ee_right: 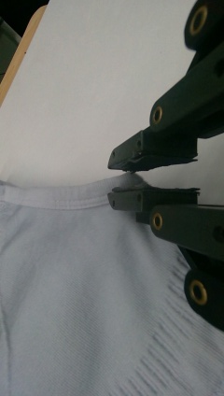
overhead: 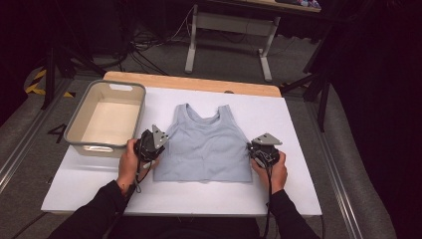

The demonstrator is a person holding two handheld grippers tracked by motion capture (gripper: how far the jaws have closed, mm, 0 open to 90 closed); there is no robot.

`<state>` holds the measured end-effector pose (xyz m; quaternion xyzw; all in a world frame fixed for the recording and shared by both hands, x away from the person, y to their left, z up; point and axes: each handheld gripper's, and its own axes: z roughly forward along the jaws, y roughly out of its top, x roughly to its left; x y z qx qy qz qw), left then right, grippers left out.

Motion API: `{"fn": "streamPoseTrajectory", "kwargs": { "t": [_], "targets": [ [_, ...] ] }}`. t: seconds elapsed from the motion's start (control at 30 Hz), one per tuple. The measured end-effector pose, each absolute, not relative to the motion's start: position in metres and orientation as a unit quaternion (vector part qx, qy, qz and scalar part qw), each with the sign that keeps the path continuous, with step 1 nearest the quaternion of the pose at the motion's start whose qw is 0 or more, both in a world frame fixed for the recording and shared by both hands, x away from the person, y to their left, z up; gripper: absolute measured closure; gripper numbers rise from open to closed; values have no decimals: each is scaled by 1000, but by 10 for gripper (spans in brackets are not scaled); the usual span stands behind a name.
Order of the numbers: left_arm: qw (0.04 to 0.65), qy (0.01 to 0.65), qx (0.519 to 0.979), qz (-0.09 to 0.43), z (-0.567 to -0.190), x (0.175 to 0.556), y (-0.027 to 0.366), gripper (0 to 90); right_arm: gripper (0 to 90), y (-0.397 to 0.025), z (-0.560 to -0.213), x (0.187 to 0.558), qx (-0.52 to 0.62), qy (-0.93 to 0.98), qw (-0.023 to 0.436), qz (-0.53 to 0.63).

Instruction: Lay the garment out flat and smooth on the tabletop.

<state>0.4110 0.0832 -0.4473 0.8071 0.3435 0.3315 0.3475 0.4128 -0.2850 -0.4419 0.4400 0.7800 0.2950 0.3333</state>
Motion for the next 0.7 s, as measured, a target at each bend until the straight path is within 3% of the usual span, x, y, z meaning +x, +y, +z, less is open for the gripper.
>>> {"fn": "streamPoseTrajectory", "kwargs": {
  "t": [0.17,0.33,0.47,0.7],
  "targets": [
    [367,346,797,333,-444,409,86,763,798,-293,-442,409,452,770,335,300],
    [389,326,795,332,-436,403,89,762,867,-294,-431,404,428,756,362,338],
    [397,315,798,325,-436,401,90,758,893,-292,-427,407,424,759,344,356],
    [402,281,814,310,-434,393,93,869,900,-282,-419,420,394,774,319,379]
  ]
}}
